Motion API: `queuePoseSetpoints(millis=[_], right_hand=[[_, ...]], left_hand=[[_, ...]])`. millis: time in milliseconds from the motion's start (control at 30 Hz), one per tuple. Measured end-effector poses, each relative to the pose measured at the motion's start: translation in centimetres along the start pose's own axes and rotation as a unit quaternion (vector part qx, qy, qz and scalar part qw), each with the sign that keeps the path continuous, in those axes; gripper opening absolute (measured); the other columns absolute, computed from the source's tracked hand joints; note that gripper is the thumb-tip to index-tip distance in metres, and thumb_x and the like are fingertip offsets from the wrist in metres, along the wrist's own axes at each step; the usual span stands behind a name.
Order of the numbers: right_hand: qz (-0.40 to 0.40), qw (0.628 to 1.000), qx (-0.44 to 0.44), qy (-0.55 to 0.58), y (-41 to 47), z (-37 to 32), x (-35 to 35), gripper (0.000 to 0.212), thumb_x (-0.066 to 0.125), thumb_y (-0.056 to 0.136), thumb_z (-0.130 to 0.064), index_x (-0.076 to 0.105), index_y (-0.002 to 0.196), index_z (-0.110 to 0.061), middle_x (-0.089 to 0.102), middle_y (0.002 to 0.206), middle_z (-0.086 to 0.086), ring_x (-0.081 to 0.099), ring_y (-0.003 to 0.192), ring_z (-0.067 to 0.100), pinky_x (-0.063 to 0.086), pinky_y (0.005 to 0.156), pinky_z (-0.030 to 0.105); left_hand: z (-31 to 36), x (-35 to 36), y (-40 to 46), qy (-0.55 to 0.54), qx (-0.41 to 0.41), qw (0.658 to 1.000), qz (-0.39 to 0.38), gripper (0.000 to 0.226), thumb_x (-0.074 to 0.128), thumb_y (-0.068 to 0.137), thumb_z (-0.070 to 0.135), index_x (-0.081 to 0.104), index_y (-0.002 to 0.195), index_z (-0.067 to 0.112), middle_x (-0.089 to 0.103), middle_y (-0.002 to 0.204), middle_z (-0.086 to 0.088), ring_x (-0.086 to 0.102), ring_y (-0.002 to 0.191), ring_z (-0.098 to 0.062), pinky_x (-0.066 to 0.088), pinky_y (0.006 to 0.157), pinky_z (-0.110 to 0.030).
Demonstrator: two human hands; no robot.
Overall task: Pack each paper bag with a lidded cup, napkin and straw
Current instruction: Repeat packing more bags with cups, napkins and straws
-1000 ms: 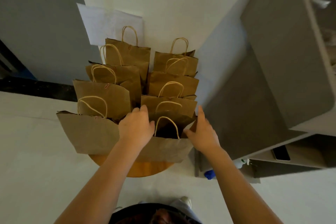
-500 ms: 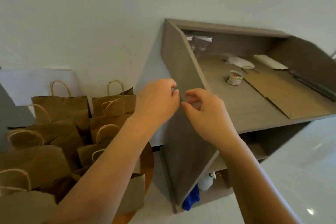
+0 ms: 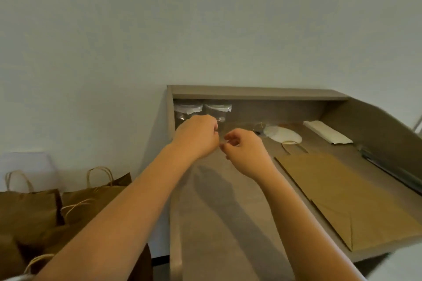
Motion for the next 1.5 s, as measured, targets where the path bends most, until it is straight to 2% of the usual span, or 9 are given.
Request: queuePoseSetpoints(millis=[133,333,567,733,900,1100,1300,1400,1500], right_hand=[[-0.028,0.999,-0.025,-0.007,6.5,2.3,0.1,0.035,0.059,0.088,-0.021,0.055,0.121,-0.01,0.06,0.112,0.003,0.054,0.092,0.012,0.042,0.071,0.019],[-0.05,0.999,0.018,-0.011,16.0,5.3,2.5,0.04,0.057,0.083,-0.016,0.05,0.12,-0.003,0.049,0.126,0.017,0.054,0.107,0.033,0.045,0.082,0.033],[-0.006,0.983,0.122,0.135,20.7,6.3,6.1,0.098,0.078,0.074,-0.03,0.014,0.141,0.001,0.032,0.142,0.021,0.041,0.126,0.037,0.041,0.1,0.042],[0.07,0.957,0.128,0.252,21.6,6.7,7.5,0.093,0.081,0.069,-0.025,0.022,0.138,-0.005,0.047,0.131,0.018,0.051,0.117,0.033,0.046,0.092,0.039],[0.082,0.972,0.114,0.19,19.7,7.2,6.7,0.096,0.083,0.063,-0.042,0.028,0.134,-0.01,0.053,0.127,0.014,0.053,0.115,0.032,0.047,0.088,0.039],[0.032,0.985,0.047,0.161,12.2,6.6,4.4,0.12,0.084,0.064,-0.039,0.001,0.149,-0.018,0.043,0.142,0.009,0.043,0.129,0.03,0.04,0.103,0.043],[0.006,0.994,0.004,0.106,2.6,5.0,1.7,0.103,0.087,0.06,-0.036,0.026,0.14,-0.015,0.041,0.126,-0.001,0.045,0.12,0.016,0.041,0.092,0.026],[-0.008,0.999,-0.021,0.033,-0.7,3.2,0.4,0.123,0.087,0.058,-0.042,0.009,0.15,-0.019,0.016,0.152,0.001,0.022,0.139,0.017,0.027,0.109,0.032],[-0.055,0.997,-0.044,-0.031,-2.9,1.5,0.1,0.11,0.084,0.061,-0.042,0.019,0.148,-0.022,0.024,0.15,0.0,0.032,0.133,0.016,0.032,0.102,0.029]], left_hand=[[0.2,2.2,5.7,0.035,-0.046,0.997,-0.053,0.014,0.052,0.083,0.014,0.065,0.088,0.012,0.064,0.092,-0.008,0.062,0.089,-0.028,0.052,0.077,-0.038],[-1.0,5.2,10.2,0.011,-0.117,0.991,-0.06,0.02,0.052,0.082,0.015,0.065,0.096,0.008,0.064,0.099,-0.013,0.06,0.091,-0.032,0.047,0.072,-0.035],[-2.7,5.6,10.8,-0.039,-0.138,0.989,-0.025,0.023,0.051,0.09,0.018,0.064,0.109,0.016,0.065,0.097,-0.006,0.061,0.088,-0.024,0.053,0.082,-0.043],[-3.3,5.7,10.5,-0.042,-0.147,0.988,-0.027,0.028,0.05,0.092,0.019,0.06,0.118,0.013,0.065,0.105,-0.007,0.061,0.095,-0.024,0.052,0.086,-0.043],[-3.3,4.2,10.4,-0.078,-0.164,0.983,0.005,0.029,0.052,0.093,0.022,0.058,0.12,0.012,0.065,0.106,-0.007,0.061,0.098,-0.023,0.051,0.089,-0.041],[-1.9,3.2,9.3,-0.162,-0.197,0.967,0.002,0.034,0.039,0.099,0.023,0.051,0.127,0.008,0.053,0.13,-0.011,0.047,0.124,-0.029,0.038,0.094,-0.033],[-0.8,2.5,4.6,-0.188,-0.215,0.95,-0.125,0.021,0.058,0.086,0.008,0.064,0.102,-0.005,0.064,0.095,-0.019,0.063,0.075,-0.03,0.056,0.071,-0.038],[-0.5,1.6,1.3,-0.241,-0.201,0.94,-0.136,0.021,0.066,0.085,0.011,0.065,0.101,-0.003,0.065,0.093,-0.02,0.068,0.079,-0.033,0.059,0.073,-0.04],[0.2,0.7,-2.2,-0.235,-0.174,0.948,-0.128,0.021,0.066,0.087,0.017,0.066,0.099,0.0,0.068,0.096,-0.018,0.069,0.085,-0.031,0.059,0.076,-0.04]])
Point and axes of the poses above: each hand's wrist, its own y-axis towards the middle knuckle, its own x-axis out of the palm, z = x × y, the point moved 2 cm from there along y, towards the middle knuckle
